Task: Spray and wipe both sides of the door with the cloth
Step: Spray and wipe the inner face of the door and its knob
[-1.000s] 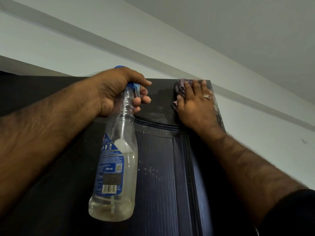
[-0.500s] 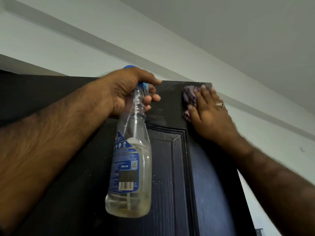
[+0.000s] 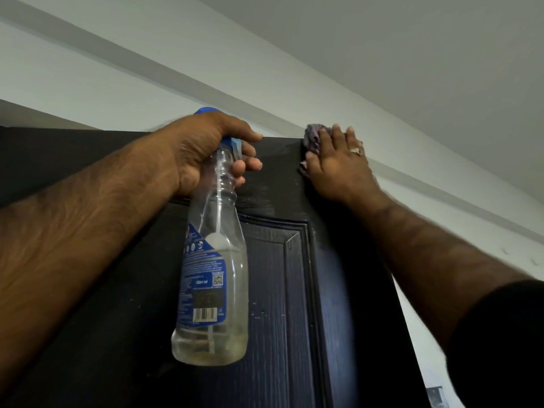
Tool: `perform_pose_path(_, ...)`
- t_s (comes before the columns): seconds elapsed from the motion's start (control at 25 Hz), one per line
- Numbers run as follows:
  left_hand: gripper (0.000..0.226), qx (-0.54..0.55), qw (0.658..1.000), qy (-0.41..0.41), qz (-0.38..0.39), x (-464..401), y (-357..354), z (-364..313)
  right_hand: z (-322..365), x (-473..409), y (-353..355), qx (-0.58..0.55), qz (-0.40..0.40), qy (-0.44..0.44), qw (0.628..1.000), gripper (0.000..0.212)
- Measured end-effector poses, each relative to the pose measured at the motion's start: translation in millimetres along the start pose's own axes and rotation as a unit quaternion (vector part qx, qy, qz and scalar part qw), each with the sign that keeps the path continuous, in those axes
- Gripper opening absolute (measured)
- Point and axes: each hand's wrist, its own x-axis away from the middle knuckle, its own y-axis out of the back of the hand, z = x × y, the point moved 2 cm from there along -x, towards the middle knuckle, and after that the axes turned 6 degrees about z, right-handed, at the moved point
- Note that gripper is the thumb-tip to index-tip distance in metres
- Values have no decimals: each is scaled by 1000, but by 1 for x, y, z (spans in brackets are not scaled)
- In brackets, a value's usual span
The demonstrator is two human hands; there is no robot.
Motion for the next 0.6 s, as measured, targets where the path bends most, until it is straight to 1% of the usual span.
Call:
perform_pose_path(0.04, 20, 1, 1000, -1, 0, -2, -2, 1, 8, 1, -2, 7, -5, 18, 1000, 74)
perform_pose_path(0.12, 19, 6, 1000, -5, 4, -2, -2, 4, 15, 31, -10, 6, -18, 106, 994, 81)
perform_pose_path(0.16, 20, 12, 1000, -7, 4, -1, 0, 5, 13, 53, -15, 7, -24, 146, 989, 81)
perform_pose_path(0.2, 21, 19, 1000, -11, 3, 0, 4, 6, 8, 72, -19, 3, -23, 165, 986, 80)
perform_pose_path(0.24, 23, 27, 1000, -15, 2, 1, 7, 6, 2, 80, -20, 4, -26, 159, 987, 78)
perform_pose_path(0.28, 26, 36, 999, -20, 3, 1, 10, 6, -3, 75, -19, 2, -35, 132, 991, 78)
perform_pose_path(0.32, 28, 44, 999, -24, 3, 2, 12, 5, -5, 60, -16, 0, -44, 84, 995, 78)
perform_pose_path(0.4, 28, 52, 998, -30, 0, 2, 14, 4, -4, 19, -5, -12, -32, -26, 999, 75)
perform_pose_path(0.44, 27, 51, 998, -32, -5, 1, 15, 5, 2, 2, -1, -18, -18, -53, 998, 74)
perform_pose_path(0.48, 26, 46, 998, -34, -11, 2, 18, 5, 14, -7, -1, -16, -10, -54, 998, 75)
perform_pose_path(0.52, 24, 40, 999, -34, -15, 3, 20, 6, 29, -9, -4, -7, -13, -26, 1000, 76)
perform_pose_path(0.6, 22, 26, 999, -28, -16, 5, 25, 6, 57, 13, -15, 3, -16, 99, 995, 80)
